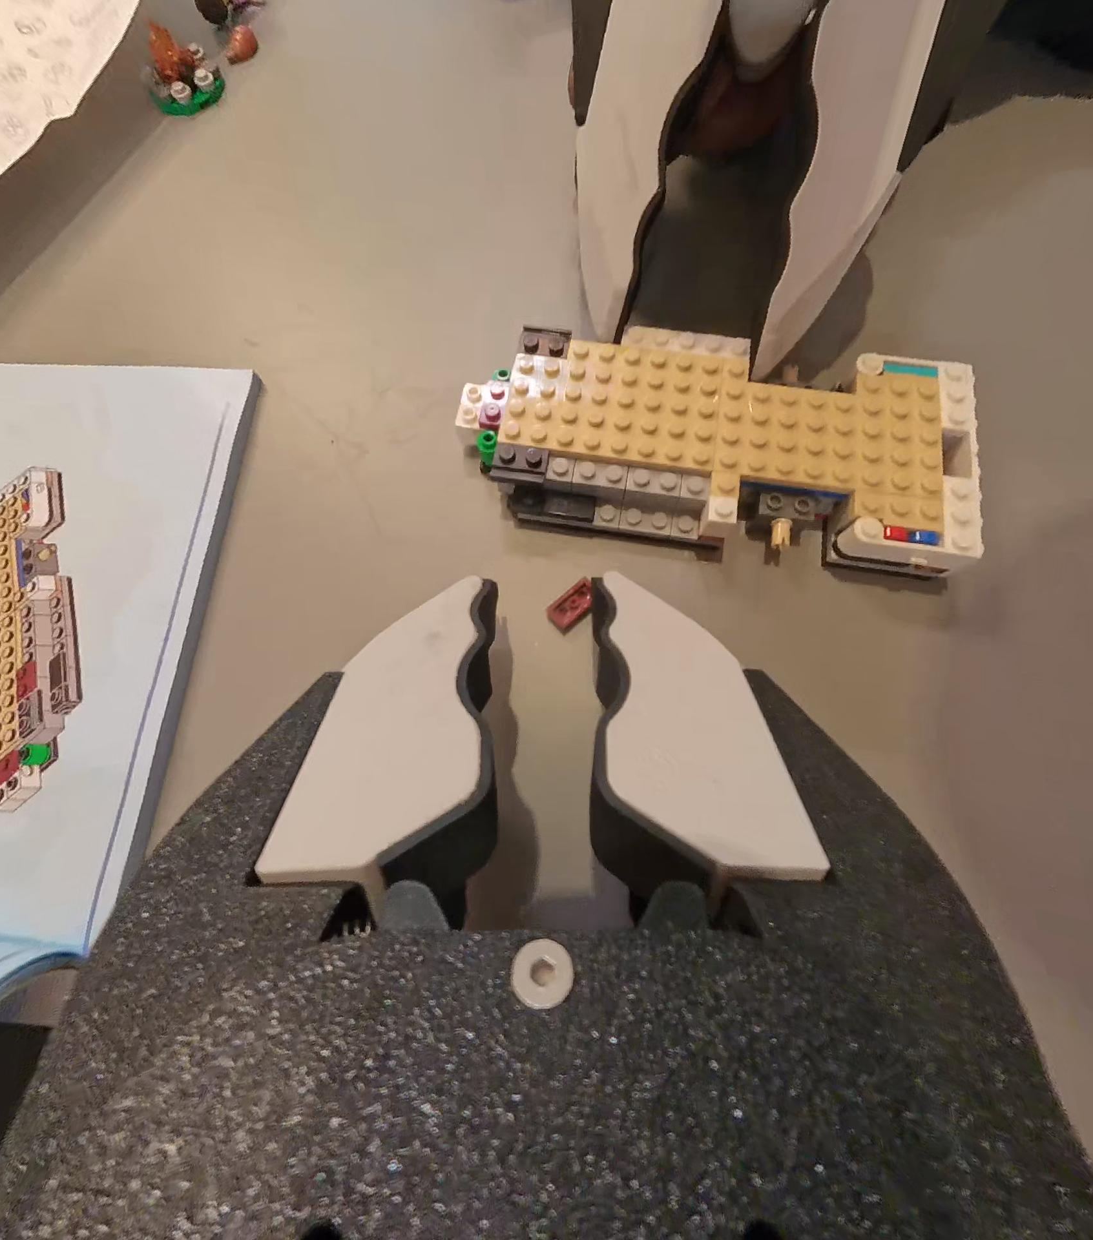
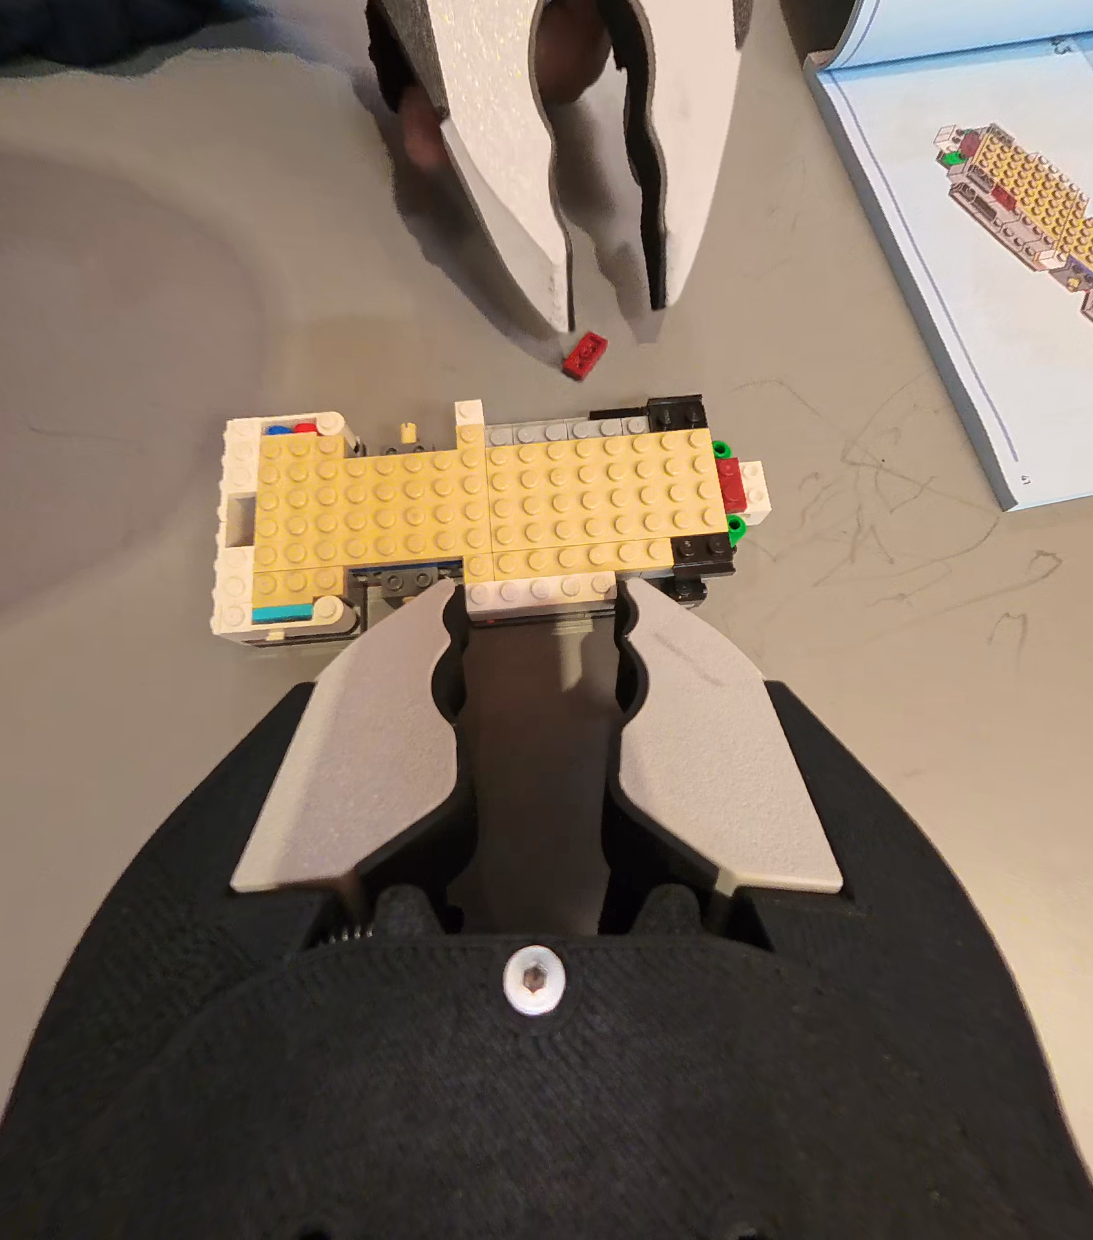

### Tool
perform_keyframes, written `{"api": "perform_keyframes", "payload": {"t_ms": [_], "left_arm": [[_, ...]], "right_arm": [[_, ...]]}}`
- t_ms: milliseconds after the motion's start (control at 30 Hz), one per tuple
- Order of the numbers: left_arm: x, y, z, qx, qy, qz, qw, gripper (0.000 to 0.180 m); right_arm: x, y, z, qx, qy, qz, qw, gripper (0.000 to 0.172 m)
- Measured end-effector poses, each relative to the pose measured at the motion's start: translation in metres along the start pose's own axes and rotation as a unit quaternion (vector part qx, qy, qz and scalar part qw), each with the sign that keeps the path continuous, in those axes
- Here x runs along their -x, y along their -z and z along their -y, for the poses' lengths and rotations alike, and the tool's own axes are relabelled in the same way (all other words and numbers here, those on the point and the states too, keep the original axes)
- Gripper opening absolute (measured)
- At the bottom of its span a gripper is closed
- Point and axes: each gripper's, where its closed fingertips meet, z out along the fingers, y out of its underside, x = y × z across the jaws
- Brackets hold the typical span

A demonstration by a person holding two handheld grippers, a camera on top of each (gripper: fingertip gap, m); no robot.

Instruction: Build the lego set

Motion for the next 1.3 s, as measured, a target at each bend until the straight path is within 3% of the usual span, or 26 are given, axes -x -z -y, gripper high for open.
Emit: {"api": "perform_keyframes", "payload": {"t_ms": [167, 267, 467, 567, 1067, 1300], "left_arm": [[0.005, 0.004, 0.004, -0.023, 0.038, -0.007, 0.999, 0.028], [0.004, 0.003, 0.017, -0.057, 0.102, -0.037, 0.992, 0.028], [0.013, -0.011, 0.026, -0.047, 0.262, -0.111, 0.957, 0.032], [0.018, -0.019, 0.03, -0.04, 0.301, -0.146, 0.941, 0.033], [0.003, -0.024, 0.026, -0.02, 0.284, -0.148, 0.947, 0.029], [-0.003, -0.016, 0.031, -0.053, 0.254, -0.141, 0.955, 0.025]], "right_arm": [[0.0, 0.001, 0.0, -0.001, 0.007, 0.001, 1.0, 0.042], [-0.001, 0.002, 0.0, -0.006, 0.021, 0.002, 1.0, 0.042], [-0.003, 0.005, 0.003, -0.018, 0.054, -0.006, 0.998, 0.042], [-0.004, 0.006, 0.003, -0.023, 0.065, -0.011, 0.998, 0.042], [-0.024, 0.014, -0.007, 0.002, 0.122, -0.074, 0.99, 0.037], [-0.031, 0.038, -0.04, 0.111, 0.09, -0.099, 0.985, 0.036]]}}
